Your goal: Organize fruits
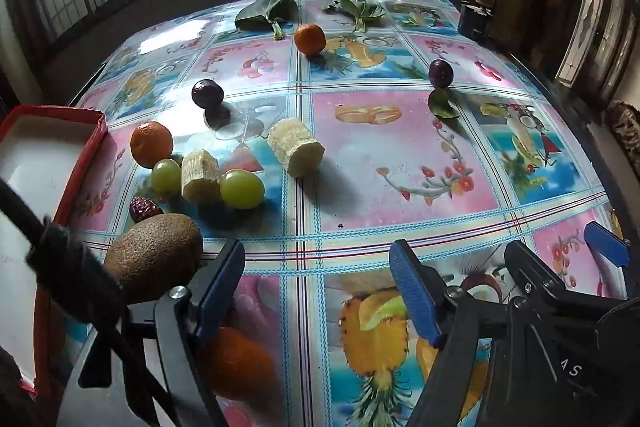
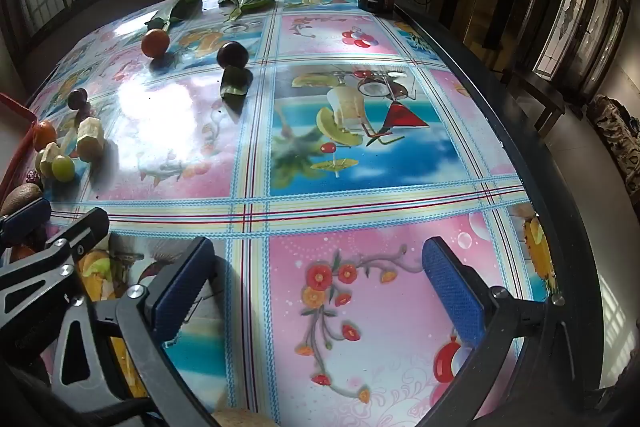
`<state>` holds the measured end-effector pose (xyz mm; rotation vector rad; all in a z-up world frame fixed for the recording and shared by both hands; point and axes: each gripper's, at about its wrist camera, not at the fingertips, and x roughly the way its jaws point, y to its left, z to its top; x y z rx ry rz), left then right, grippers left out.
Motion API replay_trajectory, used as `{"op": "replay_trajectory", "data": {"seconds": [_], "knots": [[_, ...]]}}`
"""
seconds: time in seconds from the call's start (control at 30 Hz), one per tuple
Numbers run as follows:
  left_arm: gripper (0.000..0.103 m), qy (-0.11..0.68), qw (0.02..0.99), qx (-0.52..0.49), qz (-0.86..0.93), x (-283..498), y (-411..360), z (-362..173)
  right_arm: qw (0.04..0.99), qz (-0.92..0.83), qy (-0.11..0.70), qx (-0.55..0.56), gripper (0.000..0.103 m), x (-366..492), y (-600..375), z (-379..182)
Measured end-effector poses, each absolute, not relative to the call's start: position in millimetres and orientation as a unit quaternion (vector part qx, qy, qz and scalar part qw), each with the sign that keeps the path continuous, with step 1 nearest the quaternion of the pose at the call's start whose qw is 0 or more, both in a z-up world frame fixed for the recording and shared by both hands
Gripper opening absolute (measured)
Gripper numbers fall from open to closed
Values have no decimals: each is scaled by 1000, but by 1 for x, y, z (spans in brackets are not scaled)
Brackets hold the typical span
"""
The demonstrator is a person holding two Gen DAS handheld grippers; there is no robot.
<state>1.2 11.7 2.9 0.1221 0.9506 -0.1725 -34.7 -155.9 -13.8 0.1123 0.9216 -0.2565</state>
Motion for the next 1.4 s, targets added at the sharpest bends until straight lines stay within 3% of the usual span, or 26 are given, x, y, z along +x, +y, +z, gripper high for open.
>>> {"op": "replay_trajectory", "data": {"seconds": [0.43, 0.77, 1.03, 1.13, 1.23, 1.4], "knots": [[75, 429, 899, 25, -89, -11, 33, 18, 887, -126, 441, 50, 103, -34, -155, -13], [76, 417, 907, -14, -58, -41, 102, 64, 887, -126, 441, 50, 103, -35, -155, -14], [78, 439, 898, -21, -17, -68, 144, 54, 880, -105, 462, 36, 102, -38, -150, -4], [78, 449, 893, -10, -22, -72, 142, 47, 904, -78, 402, 125, 102, -69, -157, 18], [78, 459, 888, -10, -33, -72, 140, 42, 889, 7, 404, 214, 102, -75, -162, 23], [78, 462, 885, -5, -47, -78, 134, 41, 877, 73, 404, 251, 102, -87, -133, 37]]}}
